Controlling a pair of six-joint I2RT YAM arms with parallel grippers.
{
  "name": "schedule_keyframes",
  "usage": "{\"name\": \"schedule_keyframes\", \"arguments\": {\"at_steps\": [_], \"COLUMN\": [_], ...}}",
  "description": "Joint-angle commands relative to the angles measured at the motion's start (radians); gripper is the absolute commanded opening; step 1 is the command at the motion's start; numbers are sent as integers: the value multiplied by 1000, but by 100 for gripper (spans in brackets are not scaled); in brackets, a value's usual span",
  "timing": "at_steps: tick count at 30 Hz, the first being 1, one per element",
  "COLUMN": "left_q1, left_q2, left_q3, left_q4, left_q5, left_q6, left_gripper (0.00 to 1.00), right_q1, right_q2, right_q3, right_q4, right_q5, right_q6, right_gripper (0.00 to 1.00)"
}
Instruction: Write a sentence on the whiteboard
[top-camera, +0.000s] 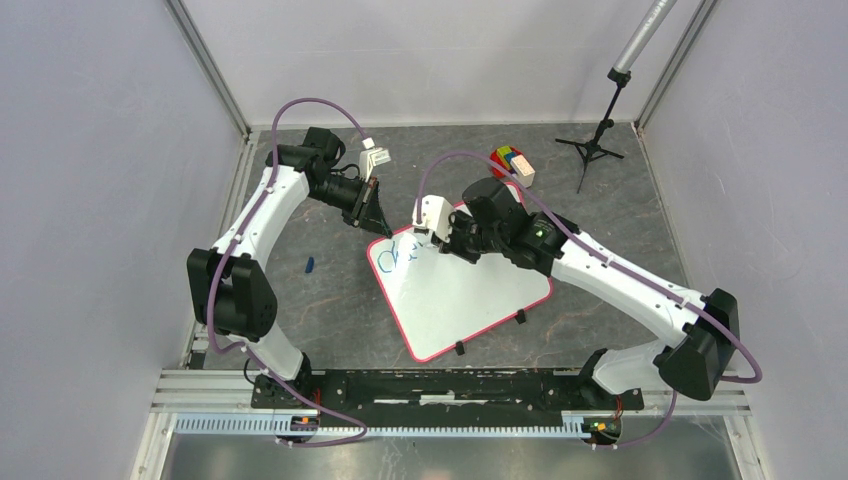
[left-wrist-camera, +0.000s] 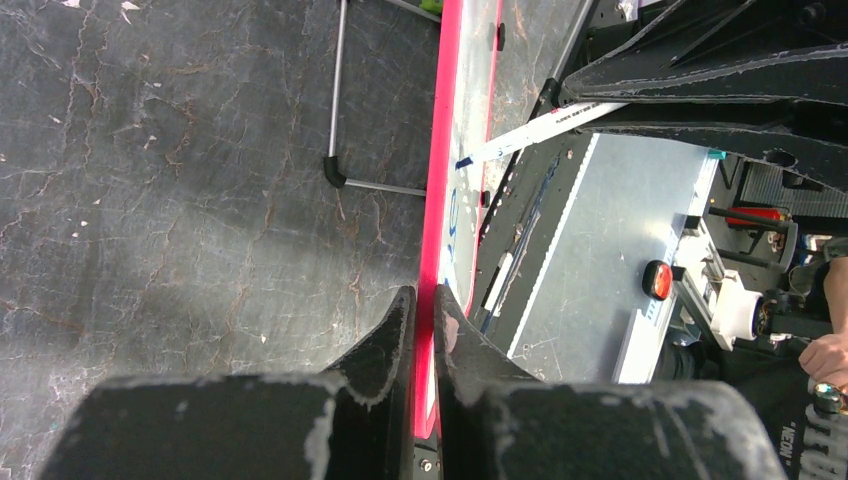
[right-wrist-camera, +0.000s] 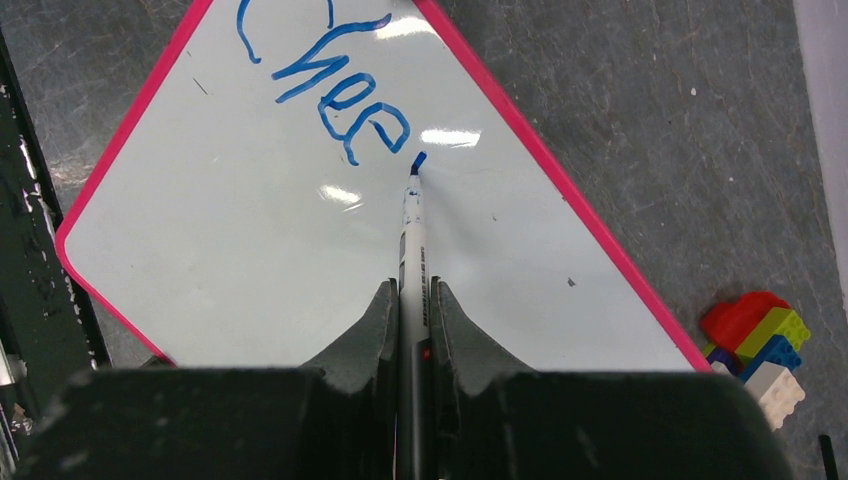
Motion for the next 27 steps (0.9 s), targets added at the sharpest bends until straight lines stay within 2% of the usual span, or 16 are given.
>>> {"name": "schedule_keyframes", "arguments": {"at_steps": [1,13,27], "left_q1": [-26,-26,-26], "left_q2": [-5,-9,-4], "left_q3": [-3,-4,0], "left_q4": [-26,-26,-26], "left_q5": [16,18,18], "left_q6": [45,46,44], "left_gripper": [3,3,2], "right_q1": [-5,10,-31], "right_q2": [-20,-10,9], "right_q3": [-32,-2,41], "right_q4": [-10,-4,6], "right_q5": [-5,-3,19], "right_q6": [3,8,9], "right_gripper": [0,0,0]}}
